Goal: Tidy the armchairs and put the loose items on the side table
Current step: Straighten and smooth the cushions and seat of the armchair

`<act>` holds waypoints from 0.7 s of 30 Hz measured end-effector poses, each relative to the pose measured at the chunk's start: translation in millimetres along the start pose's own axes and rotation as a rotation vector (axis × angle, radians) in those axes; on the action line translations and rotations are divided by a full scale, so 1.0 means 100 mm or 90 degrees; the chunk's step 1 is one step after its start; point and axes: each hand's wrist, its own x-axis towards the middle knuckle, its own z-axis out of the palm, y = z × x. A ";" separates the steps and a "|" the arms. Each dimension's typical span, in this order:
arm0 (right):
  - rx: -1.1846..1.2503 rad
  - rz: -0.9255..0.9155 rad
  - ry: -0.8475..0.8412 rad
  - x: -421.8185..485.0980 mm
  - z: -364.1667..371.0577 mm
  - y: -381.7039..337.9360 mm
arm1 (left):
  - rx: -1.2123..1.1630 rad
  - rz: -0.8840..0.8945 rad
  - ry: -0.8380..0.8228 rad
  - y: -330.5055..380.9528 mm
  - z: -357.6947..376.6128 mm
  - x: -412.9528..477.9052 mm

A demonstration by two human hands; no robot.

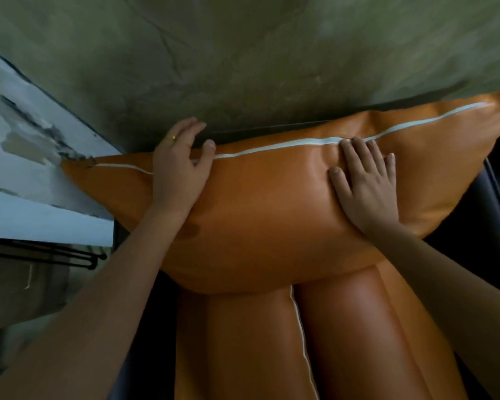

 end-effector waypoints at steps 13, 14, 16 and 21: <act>0.021 0.016 -0.103 0.37 0.03 -0.06 | 0.302 0.008 -0.268 0.20 0.58 -0.27; 0.021 0.017 -0.122 0.39 0.01 -0.06 | 0.300 0.001 -0.283 0.22 0.56 -0.26; 0.015 0.014 -0.147 0.35 -0.07 -0.07 | 0.289 -0.016 -0.305 0.28 0.48 -0.29; 0.118 -0.005 -0.072 -0.40 -0.15 -0.11 | 0.235 -0.080 -0.225 0.48 0.31 -0.90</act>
